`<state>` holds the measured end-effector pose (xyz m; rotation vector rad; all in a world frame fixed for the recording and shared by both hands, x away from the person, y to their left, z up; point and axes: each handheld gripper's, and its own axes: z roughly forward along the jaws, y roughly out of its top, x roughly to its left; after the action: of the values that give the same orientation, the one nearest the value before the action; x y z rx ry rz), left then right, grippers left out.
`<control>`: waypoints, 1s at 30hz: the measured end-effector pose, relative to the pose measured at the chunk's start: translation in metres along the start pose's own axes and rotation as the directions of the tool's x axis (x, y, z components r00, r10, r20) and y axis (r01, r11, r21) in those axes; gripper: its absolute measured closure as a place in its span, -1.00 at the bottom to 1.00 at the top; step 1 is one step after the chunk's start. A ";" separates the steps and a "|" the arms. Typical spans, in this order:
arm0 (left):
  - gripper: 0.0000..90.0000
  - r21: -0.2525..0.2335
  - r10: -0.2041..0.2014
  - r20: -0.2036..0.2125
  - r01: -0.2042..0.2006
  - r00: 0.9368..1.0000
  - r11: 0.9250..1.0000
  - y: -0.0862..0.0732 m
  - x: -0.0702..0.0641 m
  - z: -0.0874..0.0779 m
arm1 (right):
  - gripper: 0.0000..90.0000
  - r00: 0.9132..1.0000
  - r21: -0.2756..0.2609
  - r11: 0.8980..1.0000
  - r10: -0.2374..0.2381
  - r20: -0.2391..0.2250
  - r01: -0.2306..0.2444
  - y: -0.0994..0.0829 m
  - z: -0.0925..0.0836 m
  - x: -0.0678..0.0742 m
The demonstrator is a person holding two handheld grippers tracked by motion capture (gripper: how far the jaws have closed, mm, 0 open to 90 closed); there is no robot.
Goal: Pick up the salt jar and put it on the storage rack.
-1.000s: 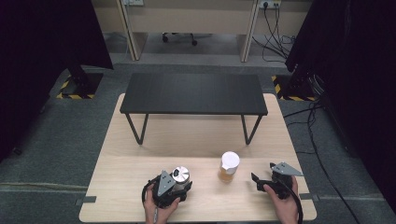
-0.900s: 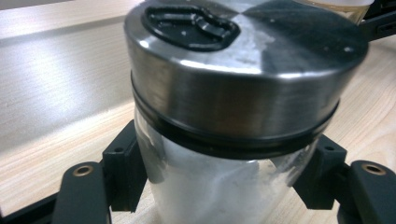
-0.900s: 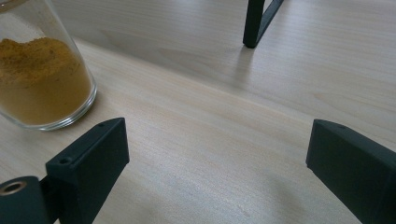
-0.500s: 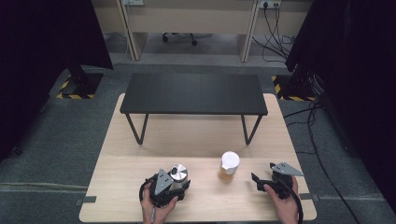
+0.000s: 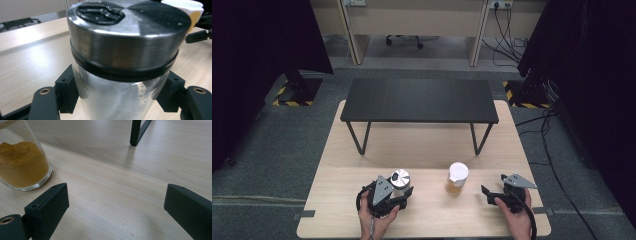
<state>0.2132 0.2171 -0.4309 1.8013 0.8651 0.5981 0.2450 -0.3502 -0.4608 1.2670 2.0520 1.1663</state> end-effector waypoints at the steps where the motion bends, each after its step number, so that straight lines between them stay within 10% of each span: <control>1: -0.30 -0.003 0.002 0.000 -0.002 1.000 1.000 0.003 0.001 -0.001 | -0.86 1.000 0.000 1.000 0.000 0.000 0.000 0.000 0.000 0.000; 15: -0.30 -0.026 0.046 -0.037 -0.047 0.998 0.999 0.050 0.016 -0.009 | -0.86 1.000 -0.003 1.000 0.000 0.000 0.000 -0.001 0.000 0.000; 30: -0.30 -0.027 0.006 -0.071 -0.008 0.997 1.000 0.078 0.041 -0.010 | -0.86 1.000 -0.002 1.000 -0.003 -0.002 0.003 -0.001 0.000 0.000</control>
<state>0.2533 0.2364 -0.3542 1.7684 0.8944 0.6791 0.2443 -0.3503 -0.4610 1.2622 2.0521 1.1686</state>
